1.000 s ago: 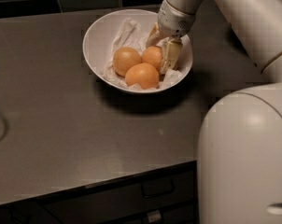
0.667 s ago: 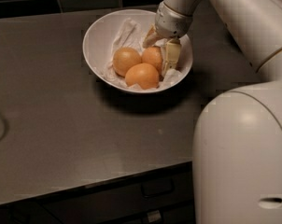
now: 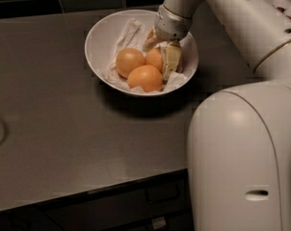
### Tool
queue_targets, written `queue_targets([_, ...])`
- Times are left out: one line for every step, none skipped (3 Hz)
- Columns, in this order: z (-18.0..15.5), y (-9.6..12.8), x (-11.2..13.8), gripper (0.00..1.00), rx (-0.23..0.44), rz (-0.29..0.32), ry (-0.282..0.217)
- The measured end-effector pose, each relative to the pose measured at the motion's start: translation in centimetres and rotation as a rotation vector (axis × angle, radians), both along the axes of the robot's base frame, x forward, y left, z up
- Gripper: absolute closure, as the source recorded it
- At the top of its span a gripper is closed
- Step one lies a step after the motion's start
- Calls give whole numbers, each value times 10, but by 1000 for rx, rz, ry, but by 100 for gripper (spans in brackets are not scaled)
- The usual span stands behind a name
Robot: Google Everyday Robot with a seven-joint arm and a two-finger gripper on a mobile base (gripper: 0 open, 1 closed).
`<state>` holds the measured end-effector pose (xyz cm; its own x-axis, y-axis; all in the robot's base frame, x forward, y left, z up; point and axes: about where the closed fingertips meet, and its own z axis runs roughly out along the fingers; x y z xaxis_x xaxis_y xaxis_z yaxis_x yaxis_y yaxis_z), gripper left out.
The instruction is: Pick orange from white bowl
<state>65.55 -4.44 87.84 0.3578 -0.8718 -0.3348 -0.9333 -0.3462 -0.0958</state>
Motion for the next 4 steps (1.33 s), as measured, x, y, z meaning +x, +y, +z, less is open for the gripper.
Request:
queue_targets([-4, 2, 2, 36, 0, 5, 7])
queue_targets([-6, 3, 3, 39, 0, 7, 14])
queue_targets([-8, 2, 2, 54, 6, 9, 23])
queue_targets([-8, 3, 2, 77, 6, 8, 22])
